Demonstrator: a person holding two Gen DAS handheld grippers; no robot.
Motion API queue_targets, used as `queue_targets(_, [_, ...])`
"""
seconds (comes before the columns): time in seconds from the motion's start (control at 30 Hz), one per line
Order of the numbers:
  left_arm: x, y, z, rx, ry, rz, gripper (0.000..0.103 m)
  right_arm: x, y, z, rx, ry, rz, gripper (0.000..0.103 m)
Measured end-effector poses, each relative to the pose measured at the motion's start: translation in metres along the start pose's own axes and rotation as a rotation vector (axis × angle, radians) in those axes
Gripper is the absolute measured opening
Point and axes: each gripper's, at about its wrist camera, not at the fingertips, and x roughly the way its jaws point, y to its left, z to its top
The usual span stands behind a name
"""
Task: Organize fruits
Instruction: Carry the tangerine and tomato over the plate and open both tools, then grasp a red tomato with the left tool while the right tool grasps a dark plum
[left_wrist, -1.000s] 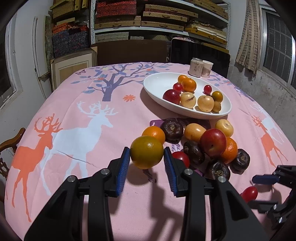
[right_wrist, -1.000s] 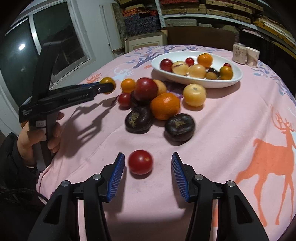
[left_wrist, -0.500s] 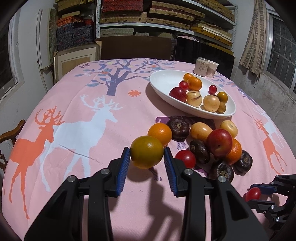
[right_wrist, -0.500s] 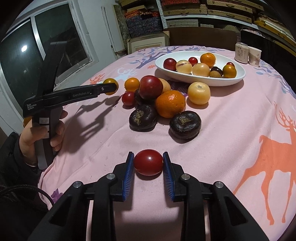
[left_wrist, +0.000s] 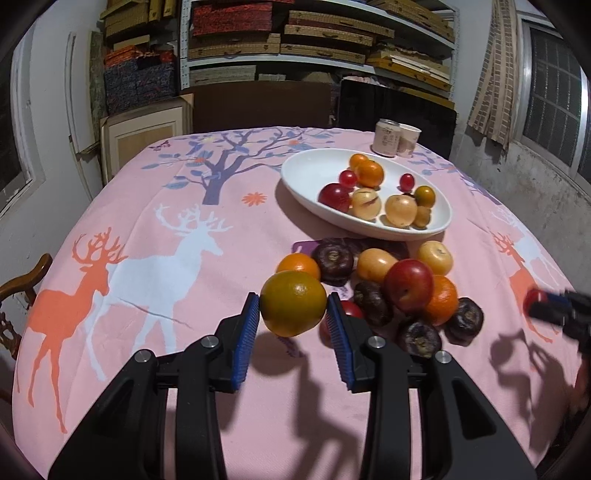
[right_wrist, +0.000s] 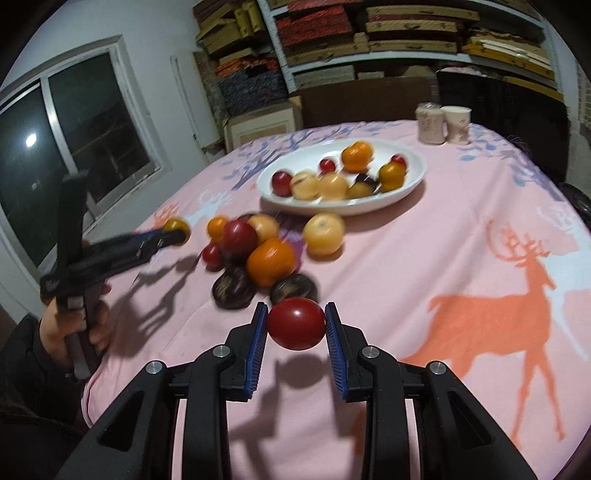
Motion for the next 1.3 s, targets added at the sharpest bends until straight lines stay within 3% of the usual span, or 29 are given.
queue_targets(0.2, [-0.002,-0.026,0.047,0.054,-0.017,-0.035,0.037,-0.011,-0.02,0.06,-0.025,-0.157,-0.073,0.031])
queue_targets(0.33, [0.025,-0.039,0.096,0.058,-0.026,-0.041,0.037,0.013,-0.023,0.102,-0.068,-0.27,-0.165,0.031])
queue_targets(0.43, [0.065,-0.042,0.127,0.027,0.006,-0.043,0.037,0.053,-0.033,0.126,-0.038,-0.26,-0.162,0.031])
queue_targets(0.57, [0.109,-0.043,0.144,-0.004,0.063,-0.039,0.037,0.101,-0.043,0.143,-0.016,-0.196,-0.125,0.031])
queue_targets(0.63, [0.123,-0.042,0.145,-0.016,0.081,-0.036,0.042,0.115,-0.044,0.148,-0.018,-0.164,-0.098,0.033])
queue_targets(0.7, [0.127,-0.04,0.146,-0.029,0.074,-0.036,0.052,0.118,-0.041,0.149,-0.029,-0.169,-0.084,0.053])
queue_targets(0.9, [0.098,-0.033,0.137,-0.05,0.034,-0.064,0.054,0.097,-0.033,0.139,-0.013,-0.171,-0.073,0.054])
queue_targets(0.97, [0.083,-0.032,0.127,-0.046,0.023,-0.066,0.06,0.083,-0.033,0.128,0.005,-0.16,-0.067,0.056])
queue_targets(1.03, [0.063,-0.031,0.11,-0.036,-0.001,-0.053,0.078,0.071,-0.031,0.114,0.017,-0.142,-0.057,0.06])
queue_targets(1.1, [0.046,-0.03,0.089,-0.021,-0.012,-0.056,0.081,0.059,-0.028,0.096,0.015,-0.124,-0.058,0.065])
queue_targets(1.3, [0.016,-0.018,0.032,0.0,0.016,-0.026,0.081,0.041,-0.007,0.037,-0.049,0.023,0.015,0.065])
